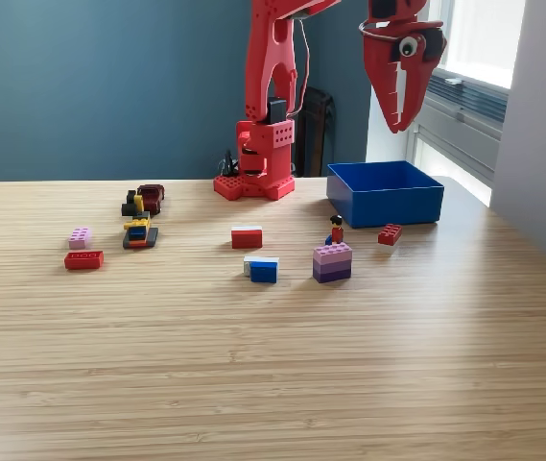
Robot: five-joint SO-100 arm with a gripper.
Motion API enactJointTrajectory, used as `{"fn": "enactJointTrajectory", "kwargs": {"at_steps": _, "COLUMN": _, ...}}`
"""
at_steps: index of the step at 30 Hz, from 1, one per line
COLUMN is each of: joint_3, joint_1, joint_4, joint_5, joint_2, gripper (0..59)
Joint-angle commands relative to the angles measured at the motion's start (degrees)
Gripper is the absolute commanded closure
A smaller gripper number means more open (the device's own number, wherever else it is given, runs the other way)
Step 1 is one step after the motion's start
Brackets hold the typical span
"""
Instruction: Grasp a lego block and put it in the bin.
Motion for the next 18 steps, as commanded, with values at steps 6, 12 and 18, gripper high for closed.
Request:
{"fn": "enactJointTrajectory", "kwargs": {"at_steps": 6, "joint_3": -0.26, "joint_1": 23.91, "joint_4": 1.41, "joint_5": -4.57, "joint_2": 5.62, "gripper": 58.6}}
{"fn": "enactJointTrajectory", "kwargs": {"at_steps": 12, "joint_3": 1.41, "joint_1": 23.91, "joint_4": 1.32, "joint_5": -4.83, "joint_2": 5.62, "gripper": 58.6}}
{"fn": "enactJointTrajectory", "kwargs": {"at_steps": 18, "joint_3": 2.02, "joint_1": 25.84, "joint_4": 0.97, "joint_5": -6.42, "joint_2": 5.62, "gripper": 58.6}}
